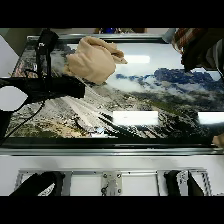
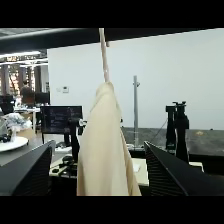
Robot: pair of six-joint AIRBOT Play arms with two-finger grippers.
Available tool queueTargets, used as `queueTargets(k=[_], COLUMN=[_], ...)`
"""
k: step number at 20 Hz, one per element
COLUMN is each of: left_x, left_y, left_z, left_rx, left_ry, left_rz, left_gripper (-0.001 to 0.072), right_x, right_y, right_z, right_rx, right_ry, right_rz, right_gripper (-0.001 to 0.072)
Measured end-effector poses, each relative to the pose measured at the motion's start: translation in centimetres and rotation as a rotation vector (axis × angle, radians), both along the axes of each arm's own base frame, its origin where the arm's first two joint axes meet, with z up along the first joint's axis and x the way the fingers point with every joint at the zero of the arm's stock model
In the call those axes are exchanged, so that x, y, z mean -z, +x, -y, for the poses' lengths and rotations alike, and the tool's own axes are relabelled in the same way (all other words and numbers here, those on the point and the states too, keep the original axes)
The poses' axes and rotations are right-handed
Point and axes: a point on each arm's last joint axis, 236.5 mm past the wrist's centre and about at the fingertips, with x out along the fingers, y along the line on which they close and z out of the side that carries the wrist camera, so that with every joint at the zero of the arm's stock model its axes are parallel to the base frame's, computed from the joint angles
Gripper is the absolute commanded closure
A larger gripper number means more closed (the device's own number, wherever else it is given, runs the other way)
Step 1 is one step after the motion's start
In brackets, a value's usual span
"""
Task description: Fold the clothes and pants, and hang the long-sleeved shirts on hangers.
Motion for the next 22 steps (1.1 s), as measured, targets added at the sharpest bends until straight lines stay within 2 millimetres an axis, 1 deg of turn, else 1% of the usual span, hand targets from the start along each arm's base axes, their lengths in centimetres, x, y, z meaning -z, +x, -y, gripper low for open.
queueTargets(k=[2,3,5,7,8,10,12,13,15,16,18,19,20,22], left_x=[0.0,0.0,0.0,0.0,0.0,0.0,0.0,0.0,0.1,0.1,0.1,0.1,0.1,0.1], left_y=[0.0,0.0,0.0,0.0,0.0,0.0,0.0,-0.1,-0.4,-0.5,-0.9,-1.0,-1.1,-1.3], left_z=[0.0,0.0,0.0,0.0,0.0,0.0,0.0,0.1,0.6,0.8,1.4,1.6,1.8,2.1], left_rx=[0.0,0.0,0.0,0.0,0.0,0.0,0.001,0.004,0.016,0.023,0.038,0.045,0.051,0.059], left_ry=[0.0,0.0,0.0,0.0,0.0,0.0,-0.001,0.0,-0.001,-0.002,-0.003,-0.003,-0.003,-0.003], left_rz=[0.0,-0.001,0.0,0.0,0.0,0.0,-0.001,-0.001,-0.004,-0.006,-0.007,-0.007,-0.007,-0.007], left_gripper=[0.0682,0.0682,0.0682,0.0682,0.0682,0.0682,0.0682,0.0682,0.0682,0.0682,0.0682,0.0682,0.0682,0.0682], right_x=[-1.0,-1.6,-2.8,-3.5,-3.3,-1.7,1.0,2.5,6.0,8.1,12.3,14.3,16.5,20.5], right_y=[0.1,0.6,2.4,5.9,8.0,12.2,15.6,16.9,19.2,20.2,21.1,21.2,21.1,20.5], right_z=[-1.5,-2.5,-5.1,-8.8,-11.0,-16.0,-21.1,-23.6,-29.1,-32.0,-37.8,-40.4,-43.1,-47.6], right_rx=[-0.041,-0.083,-0.208,-0.414,-0.538,-0.827,-1.114,-1.232,-1.453,-1.553,-1.722,-1.79,-1.854,-1.952], right_ry=[-0.028,-0.046,-0.093,-0.151,-0.175,-0.191,-0.157,-0.135,-0.088,-0.061,-0.014,0.008,0.031,0.074], right_rz=[0.019,0.029,0.031,-0.014,-0.049,-0.127,-0.207,-0.253,-0.374,-0.452,-0.62,-0.705,-0.799,-0.969], right_gripper=[0.0106,0.0107,0.0107,0.0108,0.0108,0.0108,0.0108,0.0108,0.0108,0.0108,0.0108,0.0109,0.0109,0.0108])
